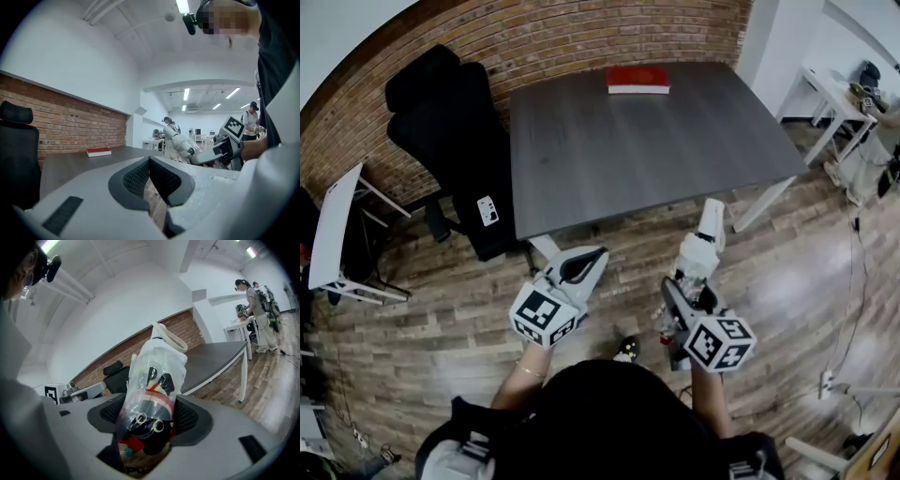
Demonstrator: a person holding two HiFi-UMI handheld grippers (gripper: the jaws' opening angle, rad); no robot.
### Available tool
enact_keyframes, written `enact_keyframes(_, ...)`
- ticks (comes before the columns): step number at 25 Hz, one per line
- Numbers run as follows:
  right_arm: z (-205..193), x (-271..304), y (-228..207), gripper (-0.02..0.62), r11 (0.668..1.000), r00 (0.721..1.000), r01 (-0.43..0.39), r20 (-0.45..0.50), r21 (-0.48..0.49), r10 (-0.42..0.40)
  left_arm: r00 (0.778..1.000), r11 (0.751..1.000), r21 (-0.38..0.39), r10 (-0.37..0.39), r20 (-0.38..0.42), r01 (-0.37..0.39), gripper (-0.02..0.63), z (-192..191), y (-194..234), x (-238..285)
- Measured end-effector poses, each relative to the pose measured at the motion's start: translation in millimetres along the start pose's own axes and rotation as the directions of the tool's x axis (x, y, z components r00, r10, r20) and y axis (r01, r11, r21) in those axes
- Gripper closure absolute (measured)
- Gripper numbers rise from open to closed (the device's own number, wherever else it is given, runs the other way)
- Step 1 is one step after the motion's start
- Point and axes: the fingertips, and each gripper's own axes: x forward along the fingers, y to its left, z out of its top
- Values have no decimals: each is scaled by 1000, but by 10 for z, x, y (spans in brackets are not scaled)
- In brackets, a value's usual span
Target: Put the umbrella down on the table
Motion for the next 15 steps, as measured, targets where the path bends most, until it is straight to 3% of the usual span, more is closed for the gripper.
enact_keyframes(15,103,125,-194,304,999,999,-41,-13,1,41,999,998,44,52,1,-52,604,85,58,189)
